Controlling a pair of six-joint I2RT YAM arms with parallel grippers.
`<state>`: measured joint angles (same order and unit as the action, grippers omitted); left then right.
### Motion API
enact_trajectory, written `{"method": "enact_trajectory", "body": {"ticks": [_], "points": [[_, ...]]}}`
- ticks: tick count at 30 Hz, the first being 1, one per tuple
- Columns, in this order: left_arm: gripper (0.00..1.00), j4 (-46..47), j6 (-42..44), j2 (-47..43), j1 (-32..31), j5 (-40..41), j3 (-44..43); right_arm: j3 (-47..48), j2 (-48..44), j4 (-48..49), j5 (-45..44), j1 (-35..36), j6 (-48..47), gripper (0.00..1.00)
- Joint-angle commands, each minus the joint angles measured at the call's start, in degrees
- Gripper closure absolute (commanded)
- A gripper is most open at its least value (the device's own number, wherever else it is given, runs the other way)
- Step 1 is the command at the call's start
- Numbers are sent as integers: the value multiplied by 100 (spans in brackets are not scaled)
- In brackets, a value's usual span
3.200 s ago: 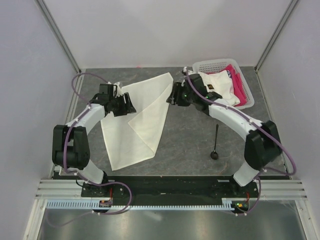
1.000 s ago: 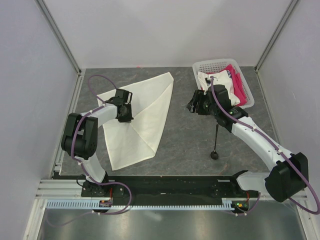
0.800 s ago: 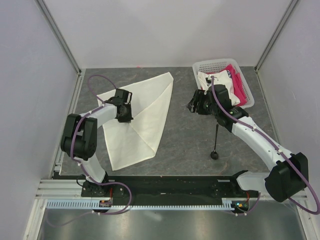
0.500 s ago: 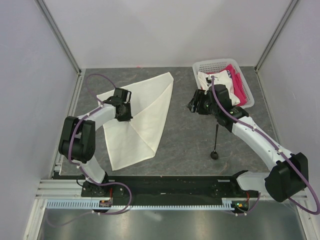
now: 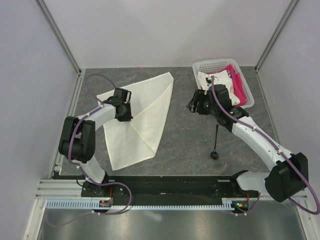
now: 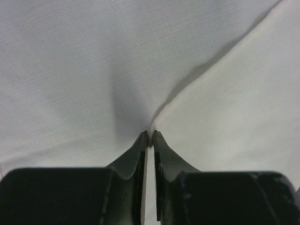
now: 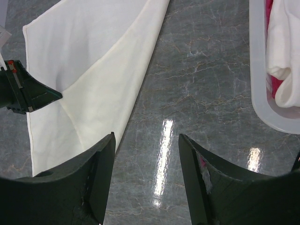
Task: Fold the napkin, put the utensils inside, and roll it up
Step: Fold the napkin
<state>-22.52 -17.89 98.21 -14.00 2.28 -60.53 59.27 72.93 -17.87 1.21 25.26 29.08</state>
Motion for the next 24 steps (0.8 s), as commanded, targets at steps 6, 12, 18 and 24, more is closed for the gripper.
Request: {"method": "enact_trajectory", "body": {"ticks": [6, 12, 18, 24], "points": [[81, -59, 154, 101, -33, -193, -108, -47, -103, 38, -77, -29, -78, 36], [77, -77, 163, 163, -33, -211, -134, -56, -59, 46, -60, -29, -78, 35], [83, -94, 181, 233, -33, -185, -160, -55, -68, 38, -69, -38, -96, 35], [90, -86, 216, 269, -33, -97, -196, -73, -59, 38, -60, -38, -96, 35]]}}
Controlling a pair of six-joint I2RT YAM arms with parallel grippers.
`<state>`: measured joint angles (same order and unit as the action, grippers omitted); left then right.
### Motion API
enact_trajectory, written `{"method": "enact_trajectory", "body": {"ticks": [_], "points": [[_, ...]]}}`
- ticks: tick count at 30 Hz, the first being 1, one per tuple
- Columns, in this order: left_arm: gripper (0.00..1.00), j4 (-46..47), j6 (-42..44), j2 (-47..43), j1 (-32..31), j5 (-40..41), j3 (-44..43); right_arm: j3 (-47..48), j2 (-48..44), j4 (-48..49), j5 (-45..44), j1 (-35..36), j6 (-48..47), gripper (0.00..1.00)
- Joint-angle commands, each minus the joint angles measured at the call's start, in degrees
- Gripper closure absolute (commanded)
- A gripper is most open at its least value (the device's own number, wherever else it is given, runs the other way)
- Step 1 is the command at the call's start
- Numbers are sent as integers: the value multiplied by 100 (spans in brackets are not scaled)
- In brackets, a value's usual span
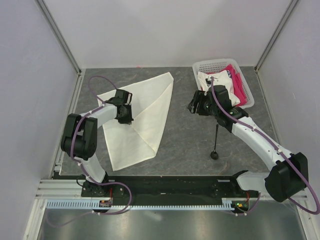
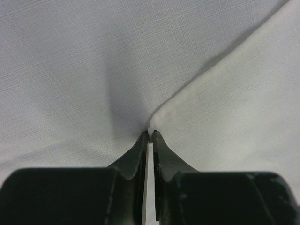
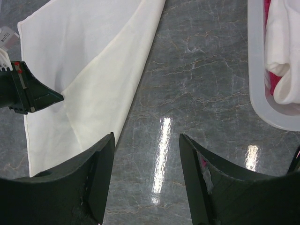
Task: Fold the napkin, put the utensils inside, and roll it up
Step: Fold the napkin
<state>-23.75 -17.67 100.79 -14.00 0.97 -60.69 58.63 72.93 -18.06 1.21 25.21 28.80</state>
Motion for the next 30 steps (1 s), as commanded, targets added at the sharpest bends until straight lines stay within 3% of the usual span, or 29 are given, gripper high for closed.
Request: {"method": "enact_trajectory", "body": {"ticks": [1, 9, 17, 30], "points": [[91, 28, 203, -16, -33, 95, -180, -18, -68, 57, -51, -43, -76, 35], [95, 28, 326, -525, -33, 544, -75, 17, -77, 40, -34, -51, -120, 34], [97, 2, 563, -465, 2, 843, -224, 113, -77, -13, -77, -60, -173, 34], [98, -446, 739, 176, 916, 527, -1304, 210, -173, -171, -552, -96, -445, 33]]}}
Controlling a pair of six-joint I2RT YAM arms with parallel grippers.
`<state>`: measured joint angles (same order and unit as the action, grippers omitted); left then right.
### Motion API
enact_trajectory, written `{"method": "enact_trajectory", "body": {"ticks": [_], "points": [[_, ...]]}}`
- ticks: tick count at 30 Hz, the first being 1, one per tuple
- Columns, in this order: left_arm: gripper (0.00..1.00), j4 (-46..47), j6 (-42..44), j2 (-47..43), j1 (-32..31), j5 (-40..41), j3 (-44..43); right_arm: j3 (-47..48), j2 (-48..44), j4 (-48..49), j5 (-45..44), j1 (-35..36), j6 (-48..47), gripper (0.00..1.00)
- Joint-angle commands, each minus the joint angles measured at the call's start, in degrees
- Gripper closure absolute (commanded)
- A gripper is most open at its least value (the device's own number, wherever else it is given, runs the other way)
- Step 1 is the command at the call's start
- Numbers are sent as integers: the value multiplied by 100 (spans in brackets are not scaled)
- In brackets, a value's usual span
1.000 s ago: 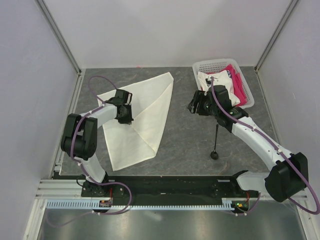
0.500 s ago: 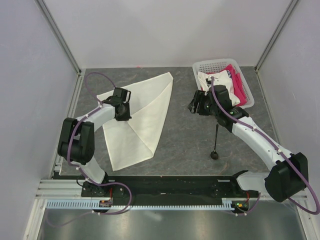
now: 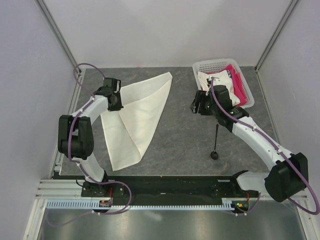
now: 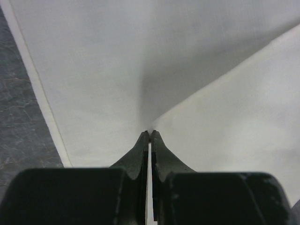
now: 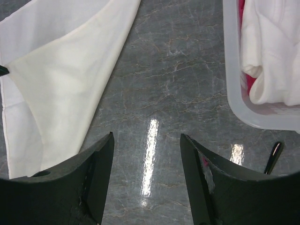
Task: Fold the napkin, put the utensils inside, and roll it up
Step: Fold the napkin
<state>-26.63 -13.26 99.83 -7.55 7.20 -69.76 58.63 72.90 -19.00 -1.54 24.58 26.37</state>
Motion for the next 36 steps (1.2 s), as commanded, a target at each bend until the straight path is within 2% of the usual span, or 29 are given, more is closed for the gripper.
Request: {"method": "enact_trajectory", "body": {"ticks": [1, 14, 24, 36], "points": [[98, -210, 323, 308, 333, -131, -442, 210, -180, -121, -303, -41, -220, 33], [98, -615, 587, 976, 1238, -491, -1365, 193, -198, -235, -514, -94, -343, 32], [98, -957, 833, 1872, 1388, -474, -2436, 192, -145, -288, -549, -120, -334, 32], [98, -1177, 1088, 2515, 1590, -412, -3439, 236, -13, -332, -575, -120, -290, 31]]}}
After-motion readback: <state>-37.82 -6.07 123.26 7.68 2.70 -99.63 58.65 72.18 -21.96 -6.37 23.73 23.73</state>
